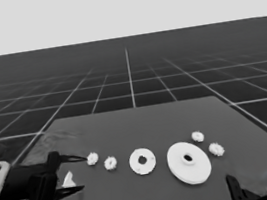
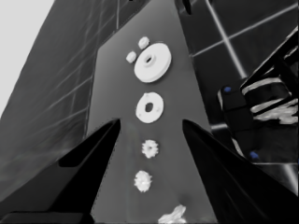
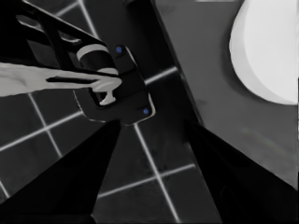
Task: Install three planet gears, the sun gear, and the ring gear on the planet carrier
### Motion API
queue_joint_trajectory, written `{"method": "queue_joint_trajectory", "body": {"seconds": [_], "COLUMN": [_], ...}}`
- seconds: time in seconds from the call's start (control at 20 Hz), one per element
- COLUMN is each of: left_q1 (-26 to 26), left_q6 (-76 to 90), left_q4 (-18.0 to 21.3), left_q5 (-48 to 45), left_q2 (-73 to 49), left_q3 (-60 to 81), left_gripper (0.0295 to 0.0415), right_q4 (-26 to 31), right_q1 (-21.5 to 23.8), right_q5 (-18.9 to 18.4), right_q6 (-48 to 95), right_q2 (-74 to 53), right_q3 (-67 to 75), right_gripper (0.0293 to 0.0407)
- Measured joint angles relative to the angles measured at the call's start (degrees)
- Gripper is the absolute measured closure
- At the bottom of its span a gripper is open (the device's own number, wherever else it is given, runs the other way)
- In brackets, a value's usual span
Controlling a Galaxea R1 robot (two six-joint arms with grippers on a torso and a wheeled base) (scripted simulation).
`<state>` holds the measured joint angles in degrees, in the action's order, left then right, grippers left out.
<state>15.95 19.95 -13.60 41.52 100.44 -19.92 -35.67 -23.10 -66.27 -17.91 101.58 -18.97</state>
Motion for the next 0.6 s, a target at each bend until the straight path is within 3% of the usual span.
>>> {"method": "queue_joint_trajectory", "body": {"seconds": [0.05, 0.1, 0.15, 0.2, 0.25, 0.3, 0.35, 0.45, 0.6], "left_q1": [1.49, 2.4, 2.93, -0.39, -0.56, -0.99, -1.74, -2.77, -3.3], "left_q6": [0.06, 0.1, 0.12, -27.67, -54.2, -65.78, -70.13, -72.06, -71.84], "left_q4": [-1.69, -2.72, -3.31, -23.93, -15.84, -3.33, 4.55, 11.87, 14.86], "left_q5": [-1.12, -1.8, -2.19, 20.37, 41.49, 46.8, 47.76, 48.66, 49.39], "left_q2": [0.06, 0.08, 0.1, 9.69, 21.33, 28.57, 32.64, 36.98, 39.41], "left_q3": [-1.63, -2.64, -3.22, -12.13, -23.09, -36.19, -46.79, -59.49, -66.49], "left_gripper": [0.0414, 0.0396, 0.0364, 0.0328, 0.0306, 0.031, 0.0318, 0.0324, 0.0326], "right_q4": [-1.78, -2.83, -3.44, -3.8, -4.01, -4.13, -4.2, -4.27, -4.3], "right_q1": [1.17, 1.85, 2.24, 2.47, 2.6, 2.67, 2.72, 2.76, 2.77], "right_q5": [-0.56, -0.88, -1.08, -1.19, -1.25, -1.29, -1.31, -1.33, -1.34], "right_q6": [-0.08, -0.12, -0.15, -0.17, -0.18, -0.18, -0.18, -0.19, -0.19], "right_q2": [-0.32, -0.52, -0.63, -0.7, -0.73, -0.75, -0.77, -0.78, -0.78], "right_q3": [-1.34, -2.13, -2.58, -2.84, -2.99, -3.07, -3.12, -3.17, -3.19], "right_gripper": [0.0392, 0.0363, 0.0332, 0.032, 0.0317, 0.0316, 0.0315, 0.0315, 0.0315]}}
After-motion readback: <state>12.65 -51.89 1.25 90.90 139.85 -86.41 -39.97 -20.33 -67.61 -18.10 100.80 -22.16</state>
